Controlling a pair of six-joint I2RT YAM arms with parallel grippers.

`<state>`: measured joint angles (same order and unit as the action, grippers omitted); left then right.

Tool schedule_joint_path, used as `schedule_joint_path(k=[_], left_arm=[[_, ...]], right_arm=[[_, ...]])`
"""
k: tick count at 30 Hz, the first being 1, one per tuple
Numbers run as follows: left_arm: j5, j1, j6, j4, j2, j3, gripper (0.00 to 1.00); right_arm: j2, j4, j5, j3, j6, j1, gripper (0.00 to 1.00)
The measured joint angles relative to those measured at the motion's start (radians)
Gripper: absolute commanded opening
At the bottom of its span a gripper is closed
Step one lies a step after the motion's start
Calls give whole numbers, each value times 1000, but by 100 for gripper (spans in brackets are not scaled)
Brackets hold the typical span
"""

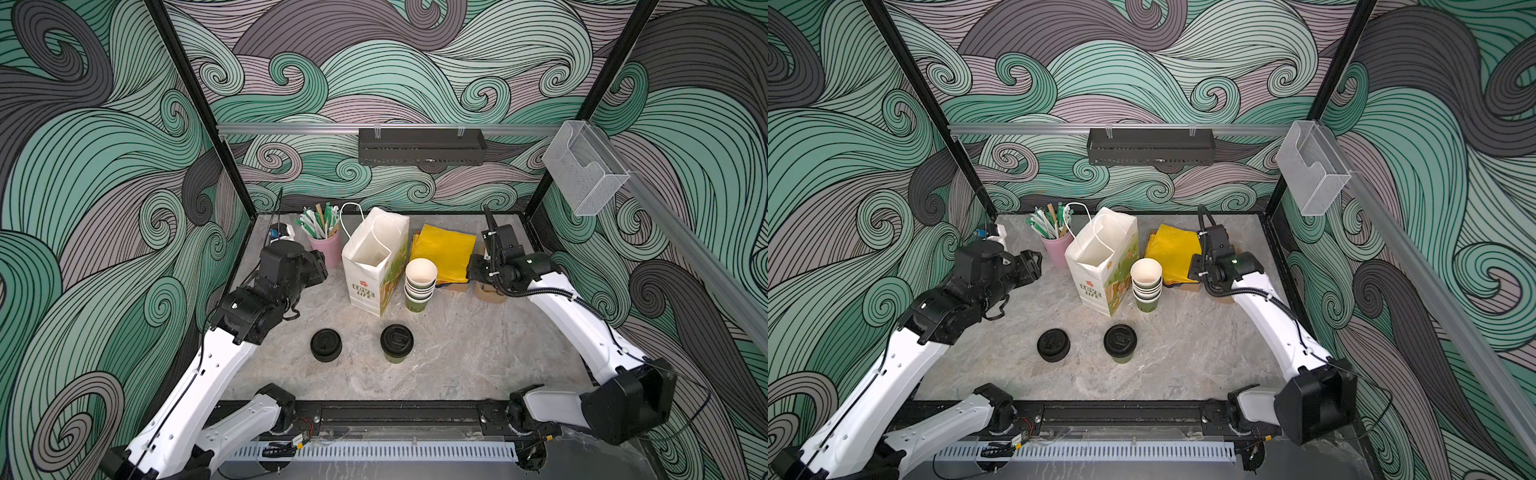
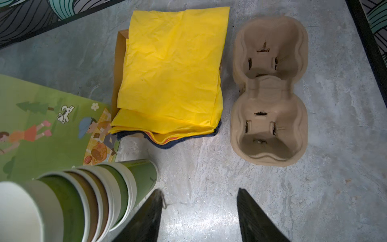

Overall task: Pack a coffee takeout order
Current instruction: Press the takeout bag at the center of the table.

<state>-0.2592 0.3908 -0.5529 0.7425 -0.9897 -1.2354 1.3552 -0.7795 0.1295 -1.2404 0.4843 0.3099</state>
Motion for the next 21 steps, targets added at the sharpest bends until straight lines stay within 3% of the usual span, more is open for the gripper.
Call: schedule_joint_path(k=[5,10,15,21], left_arm=[[184,-144,153,30,-196,-166,75],[308,-162,289,126,-418,-459,82],[383,-172,342,237,-578,-708,85],[473,-175,392,299,-621,-755,88]], right_arm=[[61,51,-14,-24,-1,-32,59],[105,56,-56,-56,41,-51,63],[106,18,-89,-106,55,-58,66],[92,-33,-80,-150,64,-90,67]])
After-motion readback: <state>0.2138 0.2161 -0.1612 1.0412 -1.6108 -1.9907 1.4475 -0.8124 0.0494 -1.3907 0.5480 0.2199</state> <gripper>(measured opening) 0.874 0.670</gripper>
